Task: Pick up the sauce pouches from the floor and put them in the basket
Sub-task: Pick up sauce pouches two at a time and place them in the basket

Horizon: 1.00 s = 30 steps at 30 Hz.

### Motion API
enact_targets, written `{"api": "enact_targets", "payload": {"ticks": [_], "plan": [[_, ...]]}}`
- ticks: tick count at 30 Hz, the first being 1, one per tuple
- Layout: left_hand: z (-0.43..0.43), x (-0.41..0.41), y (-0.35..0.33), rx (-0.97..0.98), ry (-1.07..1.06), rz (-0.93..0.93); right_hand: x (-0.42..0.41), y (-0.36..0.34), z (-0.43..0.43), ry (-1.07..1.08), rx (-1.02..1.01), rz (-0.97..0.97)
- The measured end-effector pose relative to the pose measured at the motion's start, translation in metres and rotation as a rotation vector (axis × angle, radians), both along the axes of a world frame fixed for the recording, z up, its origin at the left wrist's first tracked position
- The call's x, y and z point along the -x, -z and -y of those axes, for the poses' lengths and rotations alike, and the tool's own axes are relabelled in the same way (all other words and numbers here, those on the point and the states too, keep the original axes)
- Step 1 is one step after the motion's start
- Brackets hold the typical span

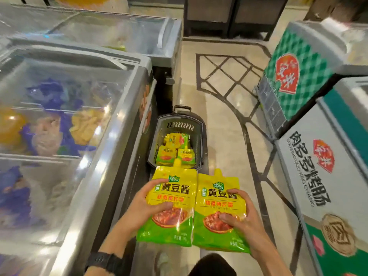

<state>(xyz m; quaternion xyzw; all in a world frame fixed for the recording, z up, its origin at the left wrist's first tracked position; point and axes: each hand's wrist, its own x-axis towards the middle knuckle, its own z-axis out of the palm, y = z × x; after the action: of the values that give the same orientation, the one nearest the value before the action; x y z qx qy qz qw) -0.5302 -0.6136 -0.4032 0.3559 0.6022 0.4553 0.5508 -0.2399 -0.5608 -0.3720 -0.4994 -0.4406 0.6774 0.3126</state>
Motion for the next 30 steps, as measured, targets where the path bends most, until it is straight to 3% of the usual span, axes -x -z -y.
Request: {"api": "enact_targets", "payload": {"ticks": [7, 13, 20, 30], "plan": [[-0.156, 0.048, 0.042, 0.097, 0.022, 0.024, 0.045, 0.034, -0.157, 0.049, 0.077, 0.017], [-0.299, 0.08, 0.115, 0.135, -0.074, -0.065, 0.088, 0.115, -0.324, -0.051, 0.08, 0.097], [-0.409, 0.14, 0.281, 0.227, -0.142, -0.106, 0.149, 0.272, -0.469, -0.239, 0.075, 0.209], [-0.463, 0.184, 0.51, 0.339, -0.014, -0.142, 0.237, 0.453, -0.597, -0.755, -0.087, 0.295]]}}
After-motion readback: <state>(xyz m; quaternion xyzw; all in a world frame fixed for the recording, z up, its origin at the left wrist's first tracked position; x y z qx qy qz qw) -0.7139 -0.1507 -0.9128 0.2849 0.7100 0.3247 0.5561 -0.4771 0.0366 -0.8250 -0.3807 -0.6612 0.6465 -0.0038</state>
